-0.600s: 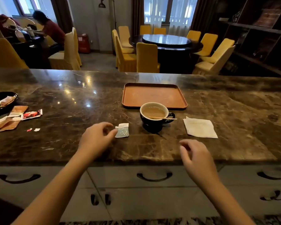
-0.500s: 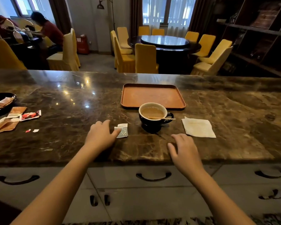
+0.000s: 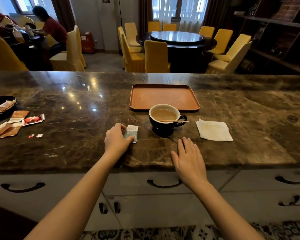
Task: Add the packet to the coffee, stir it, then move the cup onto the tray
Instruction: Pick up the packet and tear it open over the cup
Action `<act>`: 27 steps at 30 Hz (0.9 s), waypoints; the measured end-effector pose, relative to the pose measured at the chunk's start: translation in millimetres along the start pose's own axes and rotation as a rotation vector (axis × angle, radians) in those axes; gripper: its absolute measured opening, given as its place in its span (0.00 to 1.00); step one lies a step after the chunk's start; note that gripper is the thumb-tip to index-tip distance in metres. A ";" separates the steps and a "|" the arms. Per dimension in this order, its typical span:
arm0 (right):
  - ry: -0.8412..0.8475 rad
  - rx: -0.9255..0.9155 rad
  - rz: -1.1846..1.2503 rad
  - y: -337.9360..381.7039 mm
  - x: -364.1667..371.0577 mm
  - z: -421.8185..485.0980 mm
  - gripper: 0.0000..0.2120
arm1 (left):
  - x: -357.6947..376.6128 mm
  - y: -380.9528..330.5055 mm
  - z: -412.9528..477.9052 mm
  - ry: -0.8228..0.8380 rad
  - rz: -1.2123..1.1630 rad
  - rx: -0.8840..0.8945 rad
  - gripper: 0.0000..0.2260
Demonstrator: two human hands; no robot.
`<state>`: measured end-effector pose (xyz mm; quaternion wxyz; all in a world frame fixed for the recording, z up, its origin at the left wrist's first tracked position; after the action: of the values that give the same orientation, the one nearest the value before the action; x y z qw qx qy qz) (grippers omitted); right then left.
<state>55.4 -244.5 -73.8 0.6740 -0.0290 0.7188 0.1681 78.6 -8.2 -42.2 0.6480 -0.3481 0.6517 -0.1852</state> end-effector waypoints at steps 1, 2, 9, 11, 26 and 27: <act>-0.008 -0.005 0.007 -0.2 0.5 0.0 0.27 | -0.2 1.2 -1.0 -0.002 -0.069 0.015 0.16; -0.021 -0.012 0.014 -0.6 1.2 0.1 0.27 | -0.7 2.1 -2.5 -0.005 -0.140 0.028 0.16; -0.194 -0.022 0.062 3.3 0.1 -7.5 0.24 | -2.7 -0.7 -23.2 0.077 -0.562 0.047 0.11; -0.227 -0.028 0.093 4.5 -0.3 -8.9 0.23 | -2.3 -4.4 -31.4 0.127 -0.624 0.054 0.09; -0.009 -0.277 1.242 27.5 -70.2 -24.1 0.08 | -7.1 -92.4 -73.8 0.353 -0.667 0.216 0.05; 0.005 -0.275 1.299 26.5 -76.9 -24.0 0.07 | -8.0 -98.8 -73.6 0.370 -0.675 0.219 0.06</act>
<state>32.2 -240.5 7.7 0.4242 0.3240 0.5635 0.6305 27.4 -86.2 38.8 0.4555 -0.4325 0.5827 -0.5157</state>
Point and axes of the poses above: each hand's wrist, its own z-axis towards the middle knuckle, its own x-axis out of the palm, y = z × x, the point moved 3 cm from there along z, towards the middle knuckle, and after that the axes turned 15 degrees about y, right-handed, at the moved point
